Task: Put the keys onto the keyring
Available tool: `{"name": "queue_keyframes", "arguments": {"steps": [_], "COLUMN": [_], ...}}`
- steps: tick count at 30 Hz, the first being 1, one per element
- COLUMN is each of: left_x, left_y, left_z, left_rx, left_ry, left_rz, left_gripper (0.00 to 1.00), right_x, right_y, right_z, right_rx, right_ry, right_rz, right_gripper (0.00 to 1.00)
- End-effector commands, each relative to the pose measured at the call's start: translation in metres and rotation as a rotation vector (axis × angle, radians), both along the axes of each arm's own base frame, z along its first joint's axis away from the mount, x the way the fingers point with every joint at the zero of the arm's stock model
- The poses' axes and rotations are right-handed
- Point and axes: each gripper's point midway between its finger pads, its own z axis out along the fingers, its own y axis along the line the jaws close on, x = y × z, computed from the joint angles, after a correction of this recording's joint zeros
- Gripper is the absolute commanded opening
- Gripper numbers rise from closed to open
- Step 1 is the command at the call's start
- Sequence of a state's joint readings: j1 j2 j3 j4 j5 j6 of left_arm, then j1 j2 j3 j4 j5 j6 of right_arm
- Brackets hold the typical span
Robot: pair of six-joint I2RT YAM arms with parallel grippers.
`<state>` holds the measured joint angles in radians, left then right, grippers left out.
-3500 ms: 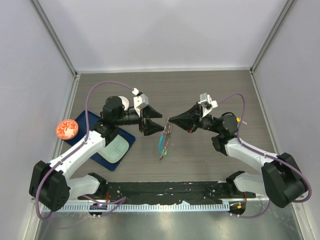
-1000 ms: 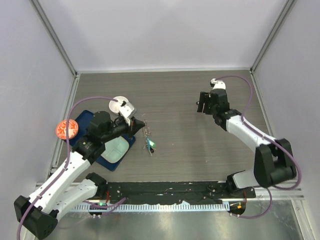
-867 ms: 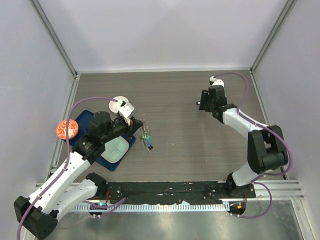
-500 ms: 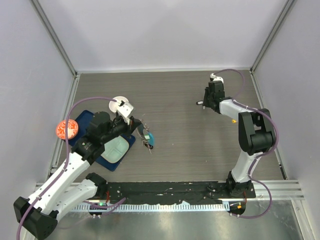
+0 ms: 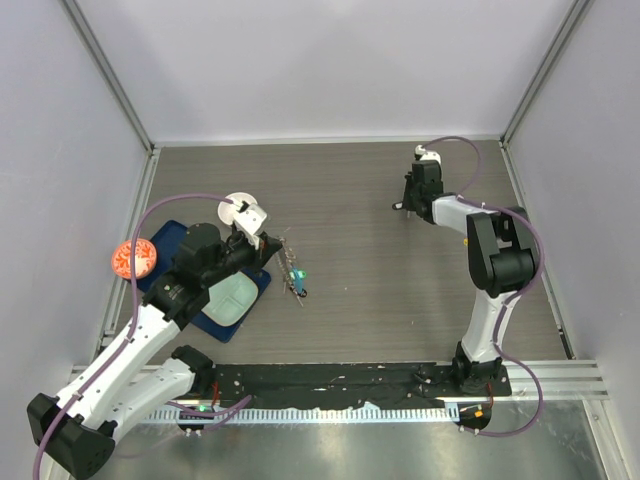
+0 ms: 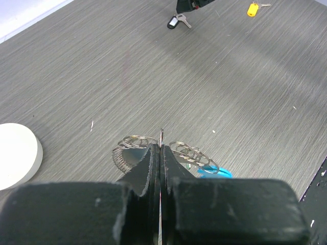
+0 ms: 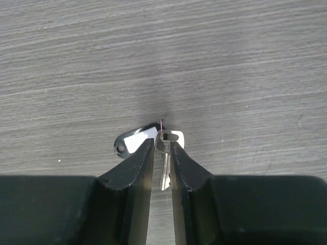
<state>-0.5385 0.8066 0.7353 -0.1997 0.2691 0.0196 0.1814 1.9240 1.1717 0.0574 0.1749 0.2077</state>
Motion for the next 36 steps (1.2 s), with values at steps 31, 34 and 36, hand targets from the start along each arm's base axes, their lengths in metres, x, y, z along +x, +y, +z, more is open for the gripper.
{"name": "queue_keyframes", "arguments": {"steps": [31, 34, 36], "left_x": [0.000, 0.000, -0.001], "left_y": [-0.005, -0.006, -0.006], "left_z": [0.033, 0.033, 0.033], "left_rx": [-0.056, -0.056, -0.056], "left_ry": [-0.102, -0.102, -0.102], "left_rz": [-0.030, -0.033, -0.033], "left_gripper": [0.00, 0.00, 0.00], "right_x": [0.028, 0.028, 0.027], "right_y": [0.001, 0.002, 0.002], "right_z": [0.004, 0.004, 0.003], "right_rx": [-0.031, -0.031, -0.032], "right_ry": [0.025, 0.027, 0.031], "right_rz": [-0.009, -0.006, -0.003], "right_gripper": [0.16, 0.12, 0.11]}}
